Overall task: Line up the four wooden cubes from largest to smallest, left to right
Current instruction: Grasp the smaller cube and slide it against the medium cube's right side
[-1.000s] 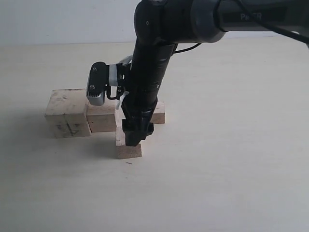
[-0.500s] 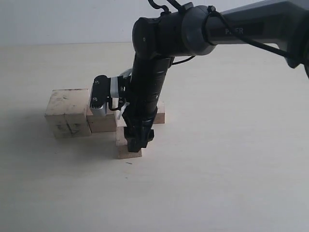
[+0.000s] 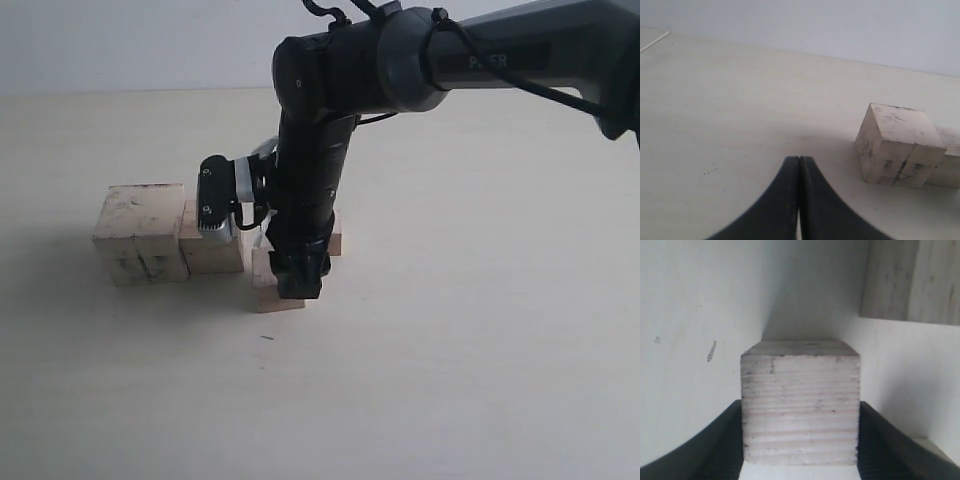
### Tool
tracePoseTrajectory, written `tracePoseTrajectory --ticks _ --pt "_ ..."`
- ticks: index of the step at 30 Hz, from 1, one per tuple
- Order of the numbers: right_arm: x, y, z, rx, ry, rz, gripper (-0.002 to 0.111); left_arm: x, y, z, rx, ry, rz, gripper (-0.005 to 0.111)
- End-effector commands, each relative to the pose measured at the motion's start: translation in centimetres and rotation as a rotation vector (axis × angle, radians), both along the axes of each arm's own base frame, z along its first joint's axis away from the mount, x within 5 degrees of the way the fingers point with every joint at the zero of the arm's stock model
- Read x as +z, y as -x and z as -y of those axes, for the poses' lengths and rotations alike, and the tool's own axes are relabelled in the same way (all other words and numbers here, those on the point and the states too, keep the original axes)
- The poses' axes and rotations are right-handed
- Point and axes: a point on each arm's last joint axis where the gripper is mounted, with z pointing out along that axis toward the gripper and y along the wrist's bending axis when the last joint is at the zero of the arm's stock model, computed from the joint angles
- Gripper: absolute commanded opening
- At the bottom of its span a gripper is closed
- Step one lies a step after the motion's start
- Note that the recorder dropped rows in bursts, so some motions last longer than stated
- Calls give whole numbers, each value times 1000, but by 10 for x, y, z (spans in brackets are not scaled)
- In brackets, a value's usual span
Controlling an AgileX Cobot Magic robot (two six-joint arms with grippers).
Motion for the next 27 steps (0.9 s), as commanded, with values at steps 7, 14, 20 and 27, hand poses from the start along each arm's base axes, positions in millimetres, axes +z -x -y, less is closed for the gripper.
tracePoseTrajectory --ticks 7,14,20,27 --pt "-1 -24 8 -50 -64 90 0 0 0 0 -6 -1 8 0" --pt "1 -30 8 -79 -110 112 0 0 0 0 -6 -1 8 0" --pt "2 -34 5 -89 -147 146 0 0 0 0 -6 -1 8 0" --pt "2 -33 2 -68 -170 144 0 0 0 0 -6 -1 8 0"
